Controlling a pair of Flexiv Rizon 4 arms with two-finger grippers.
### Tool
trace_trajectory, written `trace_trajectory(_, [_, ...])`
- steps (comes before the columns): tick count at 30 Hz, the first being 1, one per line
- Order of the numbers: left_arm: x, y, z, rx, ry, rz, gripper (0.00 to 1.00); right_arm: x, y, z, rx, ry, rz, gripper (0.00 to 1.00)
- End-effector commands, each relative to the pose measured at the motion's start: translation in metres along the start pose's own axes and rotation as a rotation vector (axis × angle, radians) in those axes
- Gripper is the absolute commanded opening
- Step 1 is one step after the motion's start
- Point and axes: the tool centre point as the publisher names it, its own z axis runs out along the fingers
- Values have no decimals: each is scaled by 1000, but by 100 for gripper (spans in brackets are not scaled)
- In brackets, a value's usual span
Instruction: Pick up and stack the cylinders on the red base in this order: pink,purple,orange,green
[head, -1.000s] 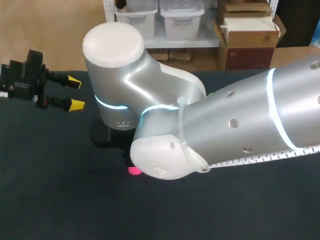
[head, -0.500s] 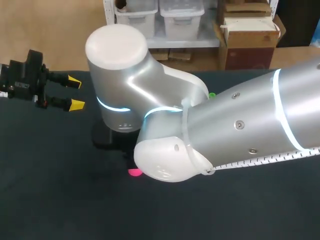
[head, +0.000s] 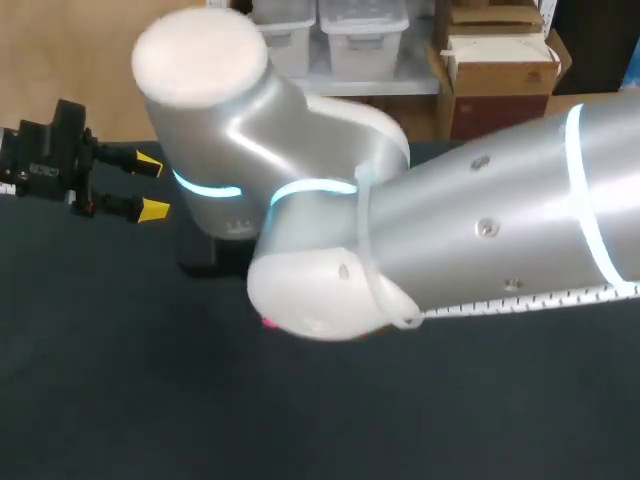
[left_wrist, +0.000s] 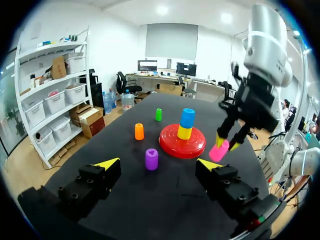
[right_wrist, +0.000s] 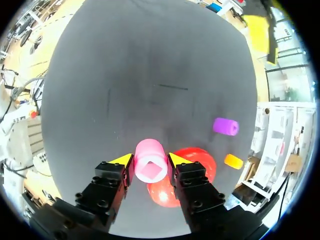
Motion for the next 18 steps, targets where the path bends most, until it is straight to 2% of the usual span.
trace_trajectory(1, [1,-1,0,-4,-5,3,100,14,-18,-40,-54,-14,-15,0])
trace_trajectory(5, [1,-1,0,-4,-5,3,100,35,-33,-66,-68,-42,-16,0])
trace_trajectory(8, [1,-1,0,-4,-5,3,100,52,-43,-78,-82,-31,-3,0])
trace_trajectory(13, [1,-1,0,-4,-5,3,100,79,-60,-90,-87,-21,24,0])
trace_trajectory(18, [1,-1,0,-4,-5,3,100,94,-75,-91,-110,2,35,0])
